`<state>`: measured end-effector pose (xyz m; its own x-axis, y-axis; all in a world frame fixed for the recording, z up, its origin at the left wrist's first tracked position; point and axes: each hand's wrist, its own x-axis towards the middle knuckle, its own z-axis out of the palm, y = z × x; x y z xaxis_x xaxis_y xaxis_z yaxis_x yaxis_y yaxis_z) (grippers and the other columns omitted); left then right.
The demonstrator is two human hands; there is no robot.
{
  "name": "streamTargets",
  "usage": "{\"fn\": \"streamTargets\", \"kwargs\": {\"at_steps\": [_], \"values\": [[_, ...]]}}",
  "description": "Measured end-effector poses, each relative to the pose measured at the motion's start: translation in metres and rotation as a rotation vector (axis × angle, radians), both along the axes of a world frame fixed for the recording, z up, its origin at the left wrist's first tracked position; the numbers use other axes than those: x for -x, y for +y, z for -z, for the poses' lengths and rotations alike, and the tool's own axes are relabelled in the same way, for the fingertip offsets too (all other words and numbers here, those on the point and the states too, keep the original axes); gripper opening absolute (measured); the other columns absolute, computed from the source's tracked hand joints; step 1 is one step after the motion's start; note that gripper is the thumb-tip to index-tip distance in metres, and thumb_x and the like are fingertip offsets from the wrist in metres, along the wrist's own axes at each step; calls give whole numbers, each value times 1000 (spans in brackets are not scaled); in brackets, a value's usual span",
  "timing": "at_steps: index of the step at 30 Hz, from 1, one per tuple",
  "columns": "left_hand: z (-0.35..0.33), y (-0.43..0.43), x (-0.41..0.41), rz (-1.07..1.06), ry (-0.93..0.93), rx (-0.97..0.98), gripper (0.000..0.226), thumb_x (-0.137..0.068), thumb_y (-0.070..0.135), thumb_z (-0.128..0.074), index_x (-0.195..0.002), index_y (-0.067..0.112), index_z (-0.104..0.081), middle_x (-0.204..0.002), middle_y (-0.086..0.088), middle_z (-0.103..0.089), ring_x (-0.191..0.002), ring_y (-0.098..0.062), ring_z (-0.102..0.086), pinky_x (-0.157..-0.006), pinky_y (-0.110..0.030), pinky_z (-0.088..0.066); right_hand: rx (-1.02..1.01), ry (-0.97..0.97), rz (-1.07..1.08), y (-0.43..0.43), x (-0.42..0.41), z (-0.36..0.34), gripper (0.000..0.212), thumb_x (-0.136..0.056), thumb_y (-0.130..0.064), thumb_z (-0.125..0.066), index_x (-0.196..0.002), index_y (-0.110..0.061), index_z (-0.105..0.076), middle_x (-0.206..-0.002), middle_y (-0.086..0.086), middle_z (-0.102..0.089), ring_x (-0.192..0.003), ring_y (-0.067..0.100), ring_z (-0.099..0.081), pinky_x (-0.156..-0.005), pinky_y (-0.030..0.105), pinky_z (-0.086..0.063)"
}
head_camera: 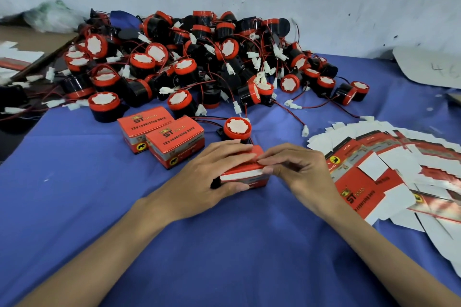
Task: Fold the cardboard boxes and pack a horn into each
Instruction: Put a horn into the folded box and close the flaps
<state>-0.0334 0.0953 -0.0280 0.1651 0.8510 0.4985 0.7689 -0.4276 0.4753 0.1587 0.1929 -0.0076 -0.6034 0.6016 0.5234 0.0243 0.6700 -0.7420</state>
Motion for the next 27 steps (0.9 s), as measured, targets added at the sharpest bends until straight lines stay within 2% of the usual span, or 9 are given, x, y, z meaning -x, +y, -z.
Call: {"fn": "streamTargets", "kwargs": {"at_steps": [3,8,10,13,17,22,24,25,27], "values": [[-1,1,1,6,22,7,50,-91,45,-52,-136,26,-44,-142,14,-39,-138,-6,-28,-114,-14,-15,-31,-18,-11,-1,0,-3,22,-74,6,-72,-86,-12,-74,-86,-8,-69,-82,3,-67,-77,17,-52],[-5,-2,1,-63,184,-94,46,-94,38,-51,-136,19,-51,-141,10,-49,-137,-12,-39,-112,-27,-33,-296,-51,71,-5,0,3,9,-75,-2,-73,-83,-3,-75,-91,-2,-70,-81,9,-54,-79,20,-47],[-7,-3,-2,-76,216,-141,43,-95,36,-49,-134,18,-53,-139,9,-50,-135,-14,-43,-107,-32,-41,-357,-58,70,-3,-2,4,9,-76,-8,-73,-84,-4,-76,-93,-1,-71,-81,13,-48,-79,20,-43],[-9,-7,-5,-92,271,-170,39,-96,32,-48,-132,18,-57,-138,9,-53,-132,-17,-46,-87,-40,-56,-469,-54,26,1,-5,7,12,-76,-12,-74,-84,-3,-76,-94,2,-72,-85,22,-59,-83,28,-48],[-9,-12,-11,-144,361,-194,40,-98,31,-41,-133,17,-56,-136,6,-55,-130,-20,-50,-78,-40,-58,-605,-89,29,2,-7,9,20,-73,-15,-78,-87,-1,-75,-98,6,-72,-94,23,-67,-80,42,-54],[-12,-12,-14,-183,403,-204,39,-97,29,-46,-131,13,-59,-137,4,-56,-122,-24,-56,-80,-41,-56,-637,-188,89,-2,-7,0,19,-86,-26,-69,-93,-9,-76,-101,-3,-73,-93,17,-68,-76,39,-53],[-14,-12,-16,-237,447,-249,37,-95,30,-50,-124,13,-65,-130,4,-61,-104,-25,-63,-73,-39,-56,-666,-377,291,2,-12,-10,42,-87,-47,-61,-109,-13,-71,-120,0,-66,-107,22,-64,-86,42,-50],[-16,-11,-16,-288,467,-265,36,-92,30,-51,-120,14,-67,-125,4,-64,-96,-25,-65,-69,-38,-55,-623,-590,466,7,-17,-14,62,-83,-60,-57,-126,-15,-60,-137,5,-54,-121,28,-54,-94,46,-46],[-17,-11,-12,-432,495,-253,39,-85,30,-54,-119,16,-67,-116,1,-68,-89,-28,-64,-74,-40,-53,-303,-1092,726,17,-32,-22,97,-74,-78,-47,-148,-21,-21,-157,13,-14,-139,41,-22,-103,56,-31]]}}
